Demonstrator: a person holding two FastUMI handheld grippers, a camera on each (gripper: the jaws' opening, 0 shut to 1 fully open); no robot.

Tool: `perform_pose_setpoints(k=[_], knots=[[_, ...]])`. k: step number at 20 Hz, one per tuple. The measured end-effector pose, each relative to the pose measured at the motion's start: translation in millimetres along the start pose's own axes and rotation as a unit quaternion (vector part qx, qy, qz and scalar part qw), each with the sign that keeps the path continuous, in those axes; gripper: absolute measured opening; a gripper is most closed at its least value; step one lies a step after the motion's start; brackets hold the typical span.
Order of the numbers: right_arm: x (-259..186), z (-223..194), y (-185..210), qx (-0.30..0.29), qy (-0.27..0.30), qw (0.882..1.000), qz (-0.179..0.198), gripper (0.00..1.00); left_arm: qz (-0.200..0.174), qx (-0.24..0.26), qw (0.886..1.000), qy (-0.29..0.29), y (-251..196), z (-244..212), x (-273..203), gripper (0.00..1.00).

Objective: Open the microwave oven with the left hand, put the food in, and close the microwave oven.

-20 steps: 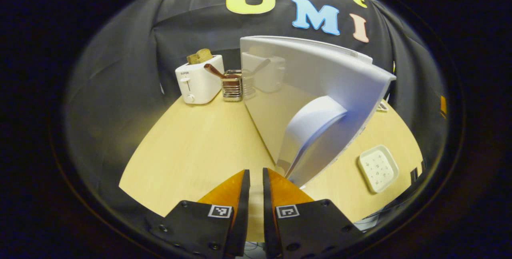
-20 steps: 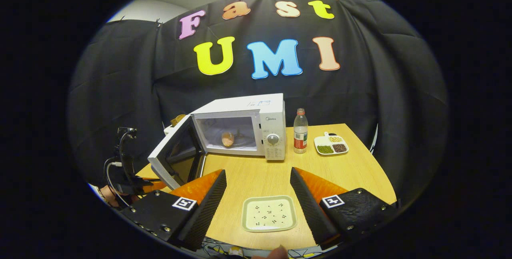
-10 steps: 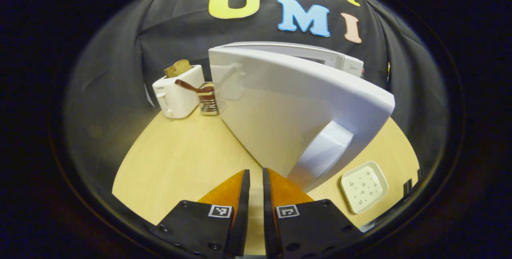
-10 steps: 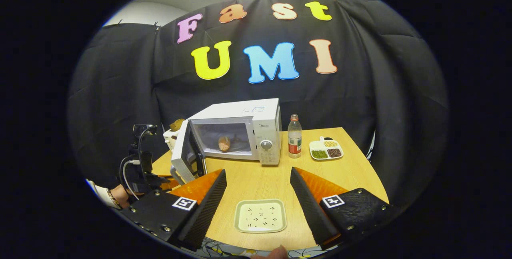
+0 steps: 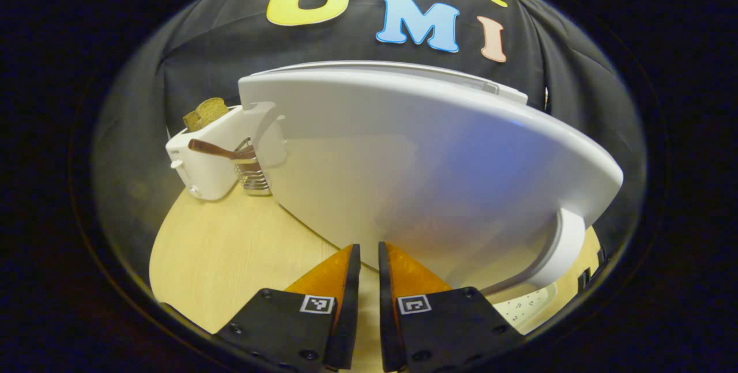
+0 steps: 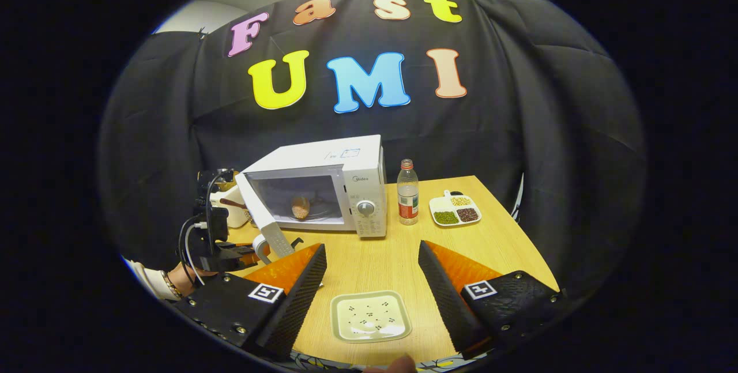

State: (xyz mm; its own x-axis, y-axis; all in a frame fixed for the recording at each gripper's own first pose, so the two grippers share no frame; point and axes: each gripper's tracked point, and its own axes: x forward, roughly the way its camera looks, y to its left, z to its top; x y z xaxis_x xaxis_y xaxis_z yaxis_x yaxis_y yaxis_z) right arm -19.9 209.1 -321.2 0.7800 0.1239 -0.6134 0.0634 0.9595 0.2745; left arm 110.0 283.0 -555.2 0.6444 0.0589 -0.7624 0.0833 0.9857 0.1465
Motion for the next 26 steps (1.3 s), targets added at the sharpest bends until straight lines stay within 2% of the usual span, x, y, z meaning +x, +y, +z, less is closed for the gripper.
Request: perform_pose_setpoints(k=[1,2,3,7,12,14,15,16,17,19,21,23,24,25,26], knots=[[3,0,-1,0.003,0.002,1.0,-0.006,0.98,-0.008,0.002,1.0,-0.001,-3,6,7,0.27],[4,1,-1,0.007,0.004,1.0,-0.01,0.98,-0.017,0.006,1.0,-0.002,-9,12,17,0.22],[7,0,-3,0.01,0.006,1.0,-0.016,0.98,-0.022,0.015,1.0,-0.005,-13,20,25,0.29],[10,1,-20,0.006,0.014,0.999,-0.042,0.98,-0.043,0.028,0.998,-0.026,-33,56,57,0.29],[13,6,-44,0.013,0.013,0.997,-0.072,0.98,-0.044,0.026,0.998,-0.048,-42,95,88,0.29],[11,2,-50,0.021,0.015,0.996,-0.08,0.98,-0.071,-0.01,0.997,-0.021,-57,84,93,0.28],[11,3,-55,0.024,0.015,0.996,-0.085,0.98,-0.075,-0.012,0.997,-0.028,-60,87,98,0.29],[11,1,-57,0.025,0.017,0.996,-0.087,0.98,-0.079,-0.011,0.996,-0.025,-61,86,100,0.24],[9,-1,-59,0.025,0.02,0.996,-0.087,0.98,-0.084,-0.003,0.996,-0.018,-63,85,102,0.29],[4,-1,-59,0.023,0.02,0.996,-0.087,0.98,-0.083,0.007,0.996,-0.024,-62,94,108,0.29],[-1,-4,-59,0.022,0.021,0.996,-0.087,0.98,-0.08,-0.028,0.996,-0.007,-70,88,107,0.23],[-9,-8,-55,0.024,0.022,0.996,-0.082,0.98,-0.058,-0.031,0.998,-0.009,-63,85,100,0.26],[-13,-9,-55,0.022,0.022,0.996,-0.08,0.98,-0.056,-0.031,0.998,-0.017,-64,86,89,0.39],[-17,-12,-54,0.022,0.024,0.996,-0.078,0.98,-0.057,-0.032,0.998,-0.02,-65,83,76,0.38],[-19,-14,-53,0.023,0.023,0.997,-0.074,0.98,-0.057,-0.034,0.998,-0.02,-67,75,60,0.49]])
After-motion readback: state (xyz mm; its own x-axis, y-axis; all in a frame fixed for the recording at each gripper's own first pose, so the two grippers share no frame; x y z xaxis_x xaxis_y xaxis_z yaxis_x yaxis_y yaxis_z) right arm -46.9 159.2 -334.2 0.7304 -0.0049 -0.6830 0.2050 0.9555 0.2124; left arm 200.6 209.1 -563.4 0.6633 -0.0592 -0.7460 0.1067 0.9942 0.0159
